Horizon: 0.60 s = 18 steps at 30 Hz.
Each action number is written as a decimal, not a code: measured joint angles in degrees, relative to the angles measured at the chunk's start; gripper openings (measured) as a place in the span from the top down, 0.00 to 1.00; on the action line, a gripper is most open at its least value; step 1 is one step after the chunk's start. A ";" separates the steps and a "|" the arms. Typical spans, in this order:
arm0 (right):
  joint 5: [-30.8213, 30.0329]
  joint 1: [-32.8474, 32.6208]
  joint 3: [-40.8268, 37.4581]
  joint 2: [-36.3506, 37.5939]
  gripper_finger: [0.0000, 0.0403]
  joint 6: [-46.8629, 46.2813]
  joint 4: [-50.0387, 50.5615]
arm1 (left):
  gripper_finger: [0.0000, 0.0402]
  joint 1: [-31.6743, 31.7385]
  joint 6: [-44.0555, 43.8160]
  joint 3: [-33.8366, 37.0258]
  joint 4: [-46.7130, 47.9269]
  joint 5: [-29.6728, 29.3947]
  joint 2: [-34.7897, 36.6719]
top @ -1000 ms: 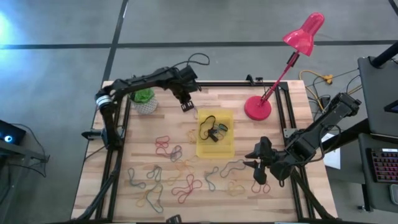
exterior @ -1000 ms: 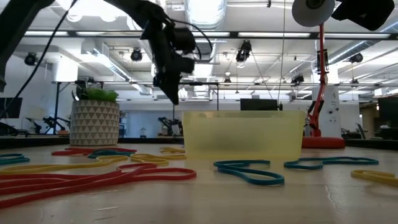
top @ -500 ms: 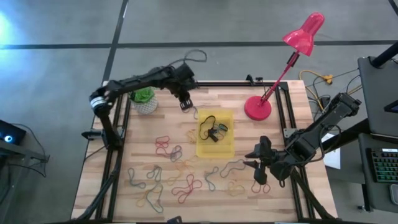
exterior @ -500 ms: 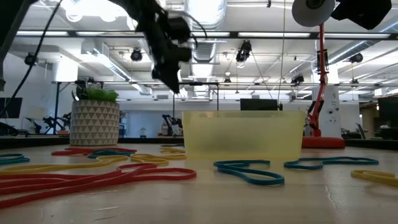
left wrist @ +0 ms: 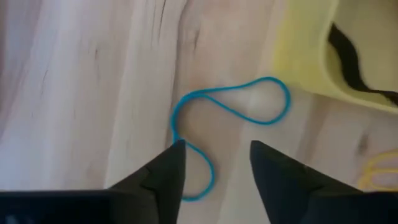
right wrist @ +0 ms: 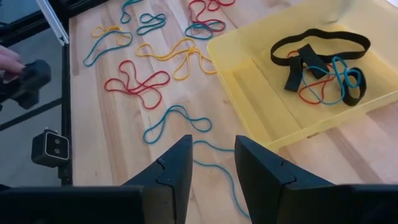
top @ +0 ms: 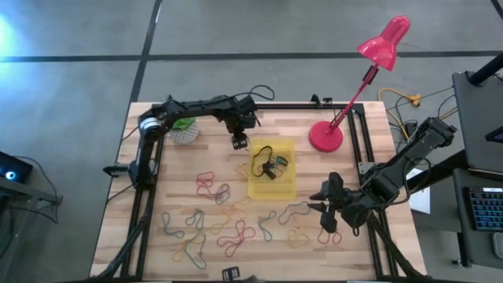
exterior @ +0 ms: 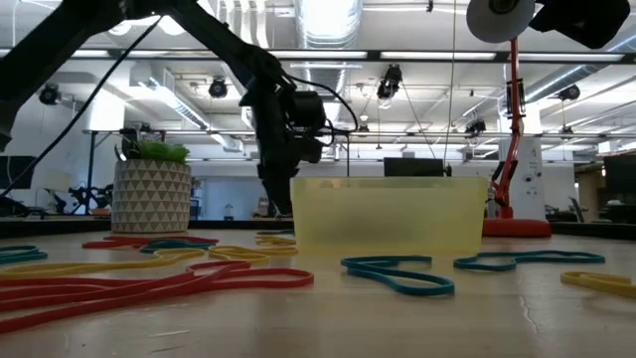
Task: Pick and place rubber bands into bin
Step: Put the blue rubber band into the bin
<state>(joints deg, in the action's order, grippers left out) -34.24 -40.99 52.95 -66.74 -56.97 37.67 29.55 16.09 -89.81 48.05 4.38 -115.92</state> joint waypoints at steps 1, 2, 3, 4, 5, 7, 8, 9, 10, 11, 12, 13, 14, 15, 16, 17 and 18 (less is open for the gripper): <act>0.00 0.00 0.00 0.00 0.72 -0.09 0.00 | 0.56 0.00 0.87 0.03 -0.58 -0.59 -0.19; 0.00 0.00 0.00 0.00 0.72 -0.23 -0.02 | 0.55 0.08 1.92 0.03 -1.15 -0.70 -0.23; 0.00 0.00 0.00 0.00 0.72 -0.28 -0.01 | 0.53 0.12 3.30 0.03 -1.47 -0.89 -0.25; 0.00 0.00 0.00 0.00 0.72 -0.41 0.00 | 0.53 0.13 4.77 0.03 -1.68 -1.03 -0.37; 0.00 0.00 0.00 0.00 0.73 -0.48 -0.02 | 0.52 0.15 6.12 0.00 -1.79 -1.28 -0.55; -0.04 0.00 0.00 0.00 0.73 -0.71 0.00 | 0.51 0.16 8.10 -0.01 -2.06 -1.51 -1.10; -0.08 0.00 0.00 0.00 0.74 -1.07 -0.02 | 0.51 0.30 8.72 0.10 -2.30 -1.51 -1.20; -0.12 0.00 0.00 0.00 0.74 -1.19 -0.02 | 0.51 0.36 9.60 0.16 -2.38 -1.45 -1.46; -0.18 0.00 0.00 0.00 0.74 -1.28 0.00 | 0.51 0.45 10.13 0.16 -2.63 -1.44 -1.71; -0.22 0.00 0.00 0.00 0.75 -1.36 -0.02 | 0.51 0.69 10.56 0.14 -2.65 -1.47 -1.93; -0.24 0.00 0.00 0.00 0.75 -1.56 -0.02 | 0.51 0.93 10.80 0.14 -2.38 -1.56 -2.26; -0.26 0.00 0.00 0.00 0.75 -1.73 -0.02 | 0.51 1.14 10.88 0.14 -2.35 -1.77 -2.59; -0.26 0.00 -0.02 0.00 0.75 -1.85 -0.04 | 0.51 1.37 10.90 0.12 -2.43 -1.79 -2.81; -0.26 0.00 -0.03 0.00 0.76 -1.94 -0.03 | 0.51 1.60 10.88 0.05 -2.43 -1.84 -2.97; -0.27 0.00 -0.06 0.00 0.76 -1.97 -0.02 | 0.51 1.78 10.86 -0.04 -2.42 -1.84 -3.03; -0.26 0.00 -0.07 0.00 0.76 -1.97 -0.03 | 0.51 1.94 10.74 -0.11 -2.39 -1.79 -3.12; -0.28 0.00 -0.07 0.00 0.76 -1.91 -0.02 | 0.51 2.08 10.35 -0.17 -2.35 -1.74 -3.28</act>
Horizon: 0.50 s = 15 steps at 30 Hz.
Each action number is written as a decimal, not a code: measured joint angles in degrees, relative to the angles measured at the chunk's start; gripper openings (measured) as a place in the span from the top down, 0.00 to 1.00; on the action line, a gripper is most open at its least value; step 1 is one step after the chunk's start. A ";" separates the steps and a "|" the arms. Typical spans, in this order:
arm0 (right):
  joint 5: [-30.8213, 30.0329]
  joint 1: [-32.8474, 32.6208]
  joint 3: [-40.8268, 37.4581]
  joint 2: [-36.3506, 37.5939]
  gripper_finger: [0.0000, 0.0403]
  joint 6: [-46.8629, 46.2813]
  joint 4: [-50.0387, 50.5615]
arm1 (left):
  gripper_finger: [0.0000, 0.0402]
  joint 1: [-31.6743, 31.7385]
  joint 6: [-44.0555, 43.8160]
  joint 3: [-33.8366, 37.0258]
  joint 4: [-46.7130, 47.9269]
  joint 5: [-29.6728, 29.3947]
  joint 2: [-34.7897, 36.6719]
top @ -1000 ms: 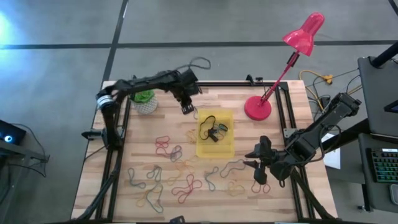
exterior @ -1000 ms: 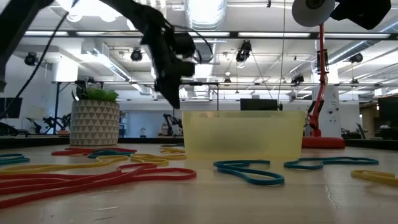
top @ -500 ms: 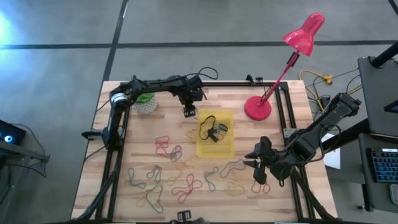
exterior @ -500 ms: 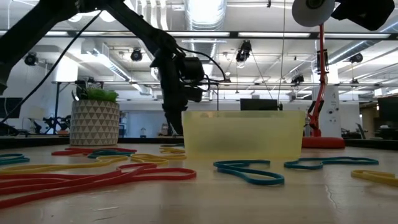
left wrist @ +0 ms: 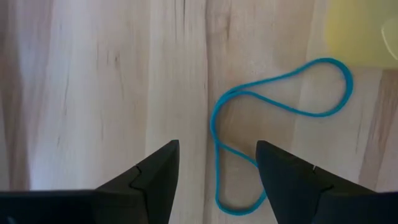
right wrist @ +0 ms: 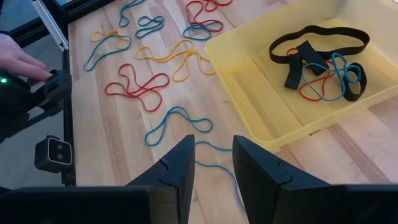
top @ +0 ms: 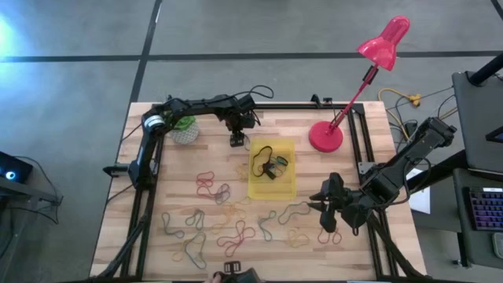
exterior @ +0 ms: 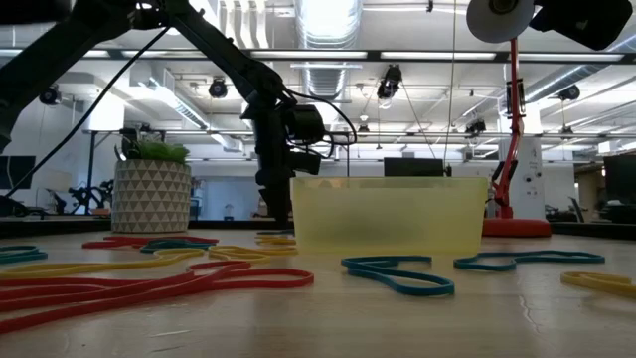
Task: Pick and place rubber bands into bin
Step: Put the blue rubber band into the bin
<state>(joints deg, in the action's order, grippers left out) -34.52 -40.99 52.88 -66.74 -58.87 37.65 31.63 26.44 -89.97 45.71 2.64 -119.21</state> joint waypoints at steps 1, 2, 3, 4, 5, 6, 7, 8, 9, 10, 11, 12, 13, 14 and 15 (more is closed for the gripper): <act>0.00 0.00 0.00 0.00 0.75 0.14 -0.01 | 0.51 0.22 -0.26 -0.02 0.02 0.02 -0.23; -0.01 0.00 0.00 0.00 0.75 0.16 -0.01 | 0.51 0.35 -0.65 0.00 0.24 0.09 -0.49; -0.02 0.00 -0.02 0.00 0.75 0.20 0.00 | 0.51 0.51 -1.24 0.00 0.44 0.22 -0.78; -0.02 0.00 -0.02 -0.02 0.75 0.26 0.00 | 0.51 0.55 -1.94 0.00 0.36 0.36 -1.09; -0.04 0.00 -0.02 -0.02 0.75 0.37 0.00 | 0.51 0.65 -2.15 -0.12 0.50 0.81 -1.48; -0.04 0.00 -0.02 -0.02 0.75 0.41 0.00 | 0.51 0.68 -2.49 -0.24 0.74 1.41 -1.55; -0.06 0.00 -0.02 -0.02 0.76 0.44 0.02 | 0.51 0.68 -2.76 -0.24 0.92 1.49 -1.75; -0.08 0.00 -0.02 -0.02 0.76 0.46 0.04 | 0.51 0.67 -3.17 -0.31 1.00 1.57 -2.13; -0.15 0.00 -0.02 -0.02 0.76 0.56 0.06 | 0.51 0.66 -3.55 -0.39 1.08 1.64 -2.29; -0.15 0.00 -0.02 -0.02 0.77 0.55 0.12 | 0.51 0.68 -3.95 -0.39 1.15 1.84 -2.45; -0.17 0.00 -0.02 -0.02 0.77 0.50 0.17 | 0.51 0.68 -4.43 -0.42 1.18 1.94 -2.70; -0.17 0.00 -0.02 -0.02 0.77 0.46 0.17 | 0.51 0.68 -4.76 -0.48 1.23 2.01 -2.84; -0.17 0.00 -0.02 -0.02 0.77 0.48 0.22 | 0.51 0.68 -4.98 -0.52 1.25 2.20 -2.90; -0.17 0.00 -0.02 -0.02 0.77 0.41 0.32 | 0.51 0.68 -5.09 -0.54 1.25 2.47 -2.90; -0.17 0.00 -0.02 -0.02 0.77 0.37 0.35 | 0.51 0.68 -5.11 -0.62 1.27 2.58 -2.94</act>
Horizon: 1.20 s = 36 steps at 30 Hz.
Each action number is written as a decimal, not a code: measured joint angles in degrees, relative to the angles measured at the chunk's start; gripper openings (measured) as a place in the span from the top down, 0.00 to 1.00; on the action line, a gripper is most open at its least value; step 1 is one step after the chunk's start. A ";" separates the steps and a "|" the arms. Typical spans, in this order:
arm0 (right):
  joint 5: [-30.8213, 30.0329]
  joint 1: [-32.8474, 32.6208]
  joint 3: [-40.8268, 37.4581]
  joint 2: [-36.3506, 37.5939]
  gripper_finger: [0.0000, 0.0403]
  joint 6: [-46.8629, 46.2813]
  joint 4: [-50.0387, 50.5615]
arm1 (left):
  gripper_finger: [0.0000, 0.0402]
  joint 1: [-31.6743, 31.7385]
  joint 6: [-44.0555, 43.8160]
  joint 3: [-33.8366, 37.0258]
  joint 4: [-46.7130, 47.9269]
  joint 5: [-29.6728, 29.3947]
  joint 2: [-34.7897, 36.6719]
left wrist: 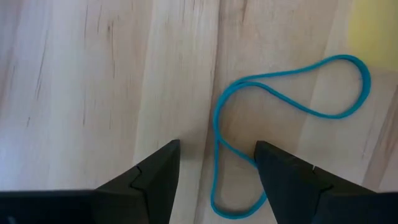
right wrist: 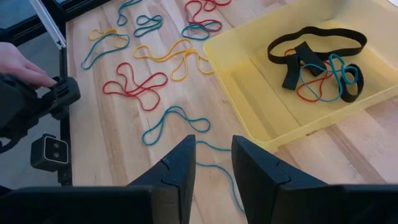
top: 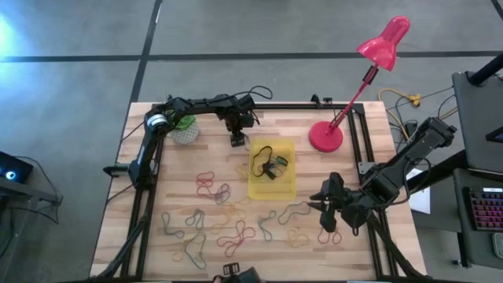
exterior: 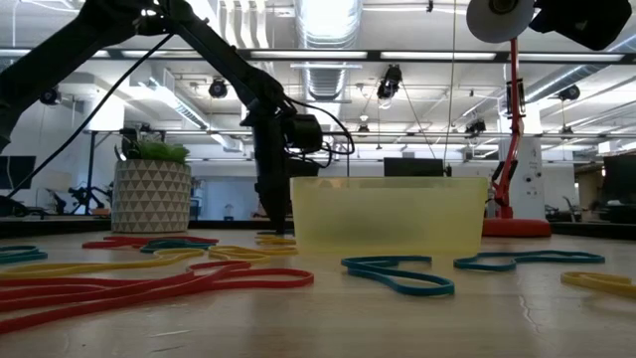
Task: Pick and place rubber bands into bin
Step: Put the blue rubber band into the bin
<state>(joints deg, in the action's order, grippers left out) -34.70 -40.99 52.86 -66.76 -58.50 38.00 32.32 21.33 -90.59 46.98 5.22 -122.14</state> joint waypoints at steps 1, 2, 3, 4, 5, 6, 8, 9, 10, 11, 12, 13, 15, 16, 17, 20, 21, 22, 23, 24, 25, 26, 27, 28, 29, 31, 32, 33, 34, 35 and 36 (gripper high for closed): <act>-0.01 0.02 0.00 0.00 0.76 0.01 -0.01 | 0.51 -0.05 -0.01 -0.12 0.09 0.01 -0.04; -0.03 0.02 0.00 0.00 0.76 -0.01 0.02 | 0.51 -0.14 -0.01 -0.27 0.18 0.08 -0.07; -0.08 0.02 0.00 0.00 0.76 0.00 0.03 | 0.51 -0.17 -0.01 -0.42 0.33 0.27 -0.11; -0.22 0.02 0.00 0.00 0.77 0.00 0.07 | 0.51 -0.19 -0.04 -0.53 0.38 0.56 -0.16; -0.31 0.02 0.00 0.00 0.77 0.00 0.18 | 0.51 -0.24 -0.12 -0.59 -0.07 1.31 -0.18; -0.55 0.02 0.00 0.00 0.77 0.00 0.24 | 0.51 -0.40 -0.20 -0.70 -0.59 2.16 -0.25; -1.30 0.02 0.00 0.00 0.78 -0.03 0.26 | 0.51 -0.75 -0.02 -0.68 -0.40 3.45 -0.25; -1.47 0.02 -0.01 0.00 0.78 -0.02 0.28 | 0.51 -0.84 0.14 -0.66 -0.25 4.31 -0.25; -1.51 0.02 -0.01 0.00 0.78 -0.02 0.28 | 0.51 -1.01 0.38 -0.65 -0.20 4.56 -0.25; -1.51 0.02 -0.02 0.00 0.78 -0.02 0.31 | 0.51 -1.12 0.75 -0.65 -0.14 4.64 -0.25; -1.51 0.02 -0.02 -0.01 0.78 -0.06 0.31 | 0.51 -1.16 1.15 -0.65 -0.08 4.69 -0.27; -1.51 0.02 -0.02 -0.02 0.78 -0.23 0.31 | 0.51 -1.23 1.37 -0.65 -0.06 4.49 -0.27; -1.51 0.02 -0.02 -0.02 0.77 -0.75 0.33 | 0.51 -1.33 1.52 -0.50 -0.06 4.10 -0.27; -1.51 0.02 -0.02 -0.02 0.77 -0.95 0.33 | 0.52 -1.30 1.52 -0.37 -0.08 4.12 -0.27; -1.51 0.02 -0.02 -0.02 0.78 -1.13 0.31 | 0.53 -1.29 1.51 -0.24 -0.21 3.79 -0.25; -1.51 0.02 -0.02 -0.02 0.79 -1.15 0.29 | 0.60 -1.40 0.67 0.16 -0.29 1.33 -0.22; -1.51 0.02 -0.02 -0.02 0.79 -1.28 0.28 | 0.63 -1.40 0.14 0.30 -0.19 1.02 -0.22; -1.51 0.02 -0.02 -0.02 0.79 -1.39 0.28 | 0.67 -1.40 -0.04 0.54 -0.19 1.00 -0.18; -1.51 0.02 -0.02 -0.02 0.80 -1.51 0.26 | 0.71 -1.40 -0.19 0.73 -0.19 0.77 -0.18; -1.51 0.02 -0.02 -0.02 0.80 -1.53 0.26 | 0.76 -1.42 -0.27 0.88 -0.15 0.67 -0.16; -1.51 0.02 -0.02 -0.04 0.80 -1.55 0.26 | 0.80 -1.44 -0.47 1.00 -0.13 0.55 -0.16; -1.51 0.02 -0.02 -0.04 0.80 -1.55 0.24 | 0.85 -1.49 -0.90 1.16 -0.14 0.38 -0.14; -1.51 0.02 -0.02 -0.04 0.79 -1.55 0.24 | 0.89 -1.51 -1.19 1.26 -0.17 0.38 -0.14; -1.51 0.02 -0.02 -0.06 0.79 -1.55 0.23 | 0.94 -1.51 -1.32 1.37 -0.17 0.48 -0.14; -1.50 0.02 -0.02 -0.07 0.79 -1.55 0.23 | 0.97 -1.52 -1.34 1.39 -0.13 0.48 -0.14; -1.49 0.02 -0.02 -0.07 0.79 -1.55 0.20 | 0.98 -1.53 -1.49 1.42 -0.13 0.33 -0.14; -1.49 0.00 -0.02 -0.07 0.79 -1.55 0.20 | 0.98 -1.53 -1.50 1.43 -0.11 0.25 -0.14; -1.49 0.00 -0.02 -0.07 0.79 -1.55 0.18 | 0.99 -1.53 -1.49 1.45 -0.07 0.19 -0.12; -1.49 0.00 -0.02 -0.07 0.79 -1.55 0.16 | 0.99 -1.53 -1.52 1.45 -0.03 0.08 -0.11; -1.49 0.00 -0.02 -0.07 0.79 -1.55 0.15 | 1.00 -1.53 -1.56 1.47 0.01 -0.11 0.02; -1.49 0.00 -0.02 -0.07 0.80 -1.55 0.15 | 1.00 -1.53 -1.58 1.51 0.05 -0.27 0.24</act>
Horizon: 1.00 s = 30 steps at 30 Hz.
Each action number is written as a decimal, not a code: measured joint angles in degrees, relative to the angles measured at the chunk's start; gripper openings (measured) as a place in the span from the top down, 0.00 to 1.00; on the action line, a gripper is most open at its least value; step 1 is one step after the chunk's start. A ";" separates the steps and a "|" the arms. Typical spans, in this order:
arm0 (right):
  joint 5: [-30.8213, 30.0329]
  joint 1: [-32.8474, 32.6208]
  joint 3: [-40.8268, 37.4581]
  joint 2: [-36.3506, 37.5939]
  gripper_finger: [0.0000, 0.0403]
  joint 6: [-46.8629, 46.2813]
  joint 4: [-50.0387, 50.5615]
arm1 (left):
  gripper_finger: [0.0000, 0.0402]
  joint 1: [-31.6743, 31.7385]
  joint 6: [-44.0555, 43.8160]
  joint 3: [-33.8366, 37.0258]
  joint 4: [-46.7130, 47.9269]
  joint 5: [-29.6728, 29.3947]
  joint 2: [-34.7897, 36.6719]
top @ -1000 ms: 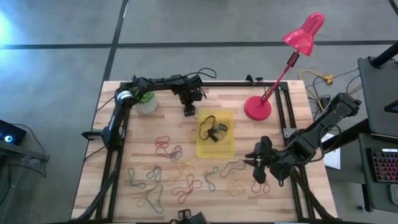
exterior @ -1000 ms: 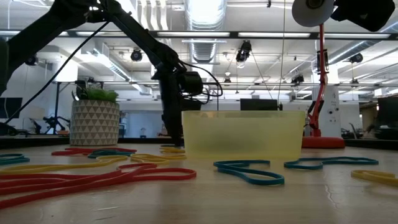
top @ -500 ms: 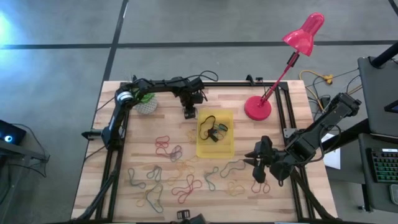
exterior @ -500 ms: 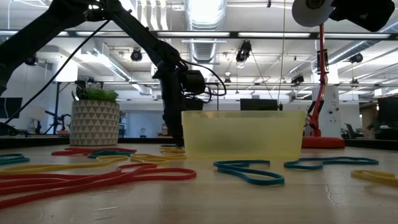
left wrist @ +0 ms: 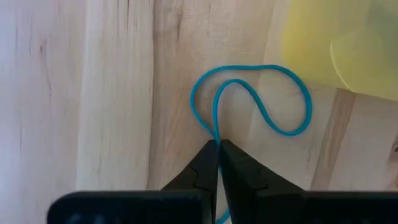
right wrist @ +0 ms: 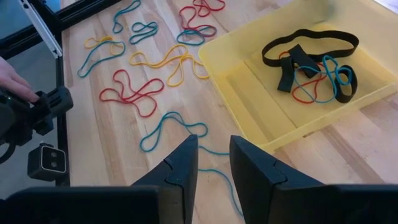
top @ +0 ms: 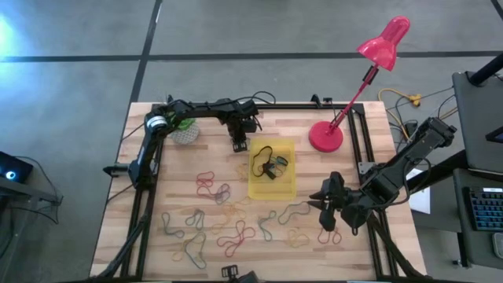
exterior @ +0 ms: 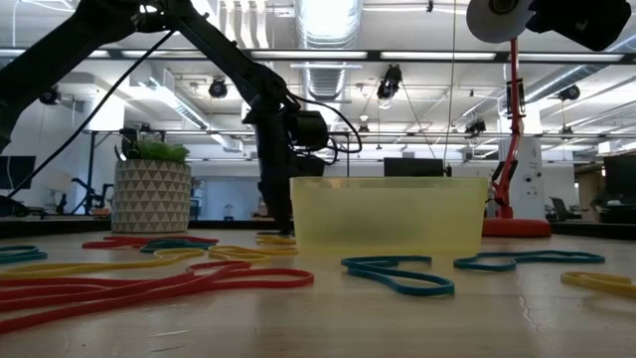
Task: Pick and place rubber bands into bin
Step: Put the blue rubber band into the bin
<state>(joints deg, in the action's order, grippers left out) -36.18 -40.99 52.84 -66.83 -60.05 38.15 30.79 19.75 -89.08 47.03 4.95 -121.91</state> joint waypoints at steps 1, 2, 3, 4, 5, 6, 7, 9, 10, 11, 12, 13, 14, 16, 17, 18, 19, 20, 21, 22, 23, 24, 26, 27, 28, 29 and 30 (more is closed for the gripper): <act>0.01 0.00 0.00 0.00 0.80 0.00 0.00 | 1.00 0.00 0.00 -0.02 0.08 -0.32 0.14; 0.01 0.00 0.00 0.00 0.81 0.02 -0.02 | 1.00 0.00 -0.06 -0.17 0.13 -0.57 0.37; 0.02 0.00 0.00 0.00 0.81 0.05 -0.02 | 1.00 0.02 -0.14 -0.18 0.22 -0.95 0.88; 0.02 0.00 0.00 0.00 0.81 0.07 -0.02 | 1.00 0.04 -0.32 -0.17 0.45 -1.46 1.28; 0.02 0.00 0.00 0.00 0.81 0.09 -0.02 | 1.00 0.12 -0.38 -0.22 0.67 -2.07 1.49; 0.02 0.00 0.00 0.00 0.81 0.09 0.00 | 1.00 0.24 -0.53 -0.51 0.96 -2.74 1.68; 0.04 0.00 0.00 0.00 0.81 0.27 0.04 | 1.00 0.47 -0.84 -0.59 1.26 -3.40 2.13; 0.04 0.00 -0.02 0.00 0.81 0.44 0.07 | 1.00 0.74 -1.05 -0.59 1.50 -3.45 3.23; 0.04 0.00 -0.02 0.00 0.81 0.49 0.07 | 1.00 0.83 -1.22 -0.59 1.40 -3.47 3.96; 0.05 0.00 -0.02 0.00 0.80 0.50 0.10 | 1.00 0.87 -1.25 -0.58 1.50 -3.11 4.86; 0.07 0.00 -0.02 0.00 0.80 0.51 0.13 | 1.00 0.87 -1.35 -0.48 1.62 -2.72 5.66; 0.07 0.00 -0.02 0.00 0.80 0.56 0.13 | 1.00 0.86 -1.36 -0.46 1.78 -2.50 6.15; 0.07 0.00 -0.02 0.00 0.80 0.72 0.13 | 1.00 0.81 -1.44 -0.46 1.90 -2.39 6.71; 0.11 0.00 -0.02 0.00 0.81 0.93 0.17 | 1.00 0.88 -1.49 -0.46 2.47 -2.15 7.95; 0.11 0.00 -0.02 0.00 0.81 1.08 0.16 | 1.00 0.94 -1.65 -0.51 2.44 -2.09 8.80; 0.11 0.00 -0.02 0.00 0.82 1.36 0.17 | 1.00 0.94 -1.97 -0.57 2.21 -2.01 9.97; 0.13 0.00 -0.04 0.00 0.82 1.43 0.22 | 1.00 1.05 -2.51 -0.57 1.92 -2.01 11.06; 0.12 0.00 -0.04 0.00 0.82 1.51 0.22 | 1.00 1.10 -2.76 -0.57 1.66 -1.95 12.05; 0.11 0.00 -0.04 0.00 0.82 1.68 0.22 | 1.00 1.15 -2.92 -0.57 1.60 -1.88 13.02; 0.11 0.00 -0.04 0.00 0.82 1.86 0.24 | 1.00 1.16 -2.96 -0.49 1.63 -1.77 13.96; 0.11 0.00 -0.04 0.00 0.81 1.94 0.25 | 1.00 1.15 -2.98 -0.44 1.68 -1.61 14.77; 0.11 0.00 -0.04 0.00 0.81 2.04 0.24 | 1.00 1.14 -3.01 -0.44 1.62 -1.44 15.57; 0.11 0.00 -0.04 0.00 0.81 2.19 0.28 | 1.00 1.16 -3.55 -0.46 1.63 -1.42 17.69; 0.11 0.00 -0.04 0.00 0.80 2.20 0.31 | 1.00 1.15 -3.96 -0.46 1.50 -1.42 18.91; 0.11 0.00 -0.04 0.00 0.80 2.24 0.31 | 1.00 1.14 -4.24 -0.46 1.20 -1.40 19.89; 0.11 0.00 -0.04 0.00 0.80 2.43 0.35 | 1.00 1.14 -4.42 -0.46 0.93 -1.37 20.97; 0.11 0.00 -0.04 0.00 0.80 2.60 0.35 | 1.00 1.16 -4.46 -0.46 1.01 -1.42 21.97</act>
<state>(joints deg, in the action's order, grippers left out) -36.07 -40.99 52.80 -66.83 -57.45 38.50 31.94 15.29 -89.54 48.03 3.53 -99.94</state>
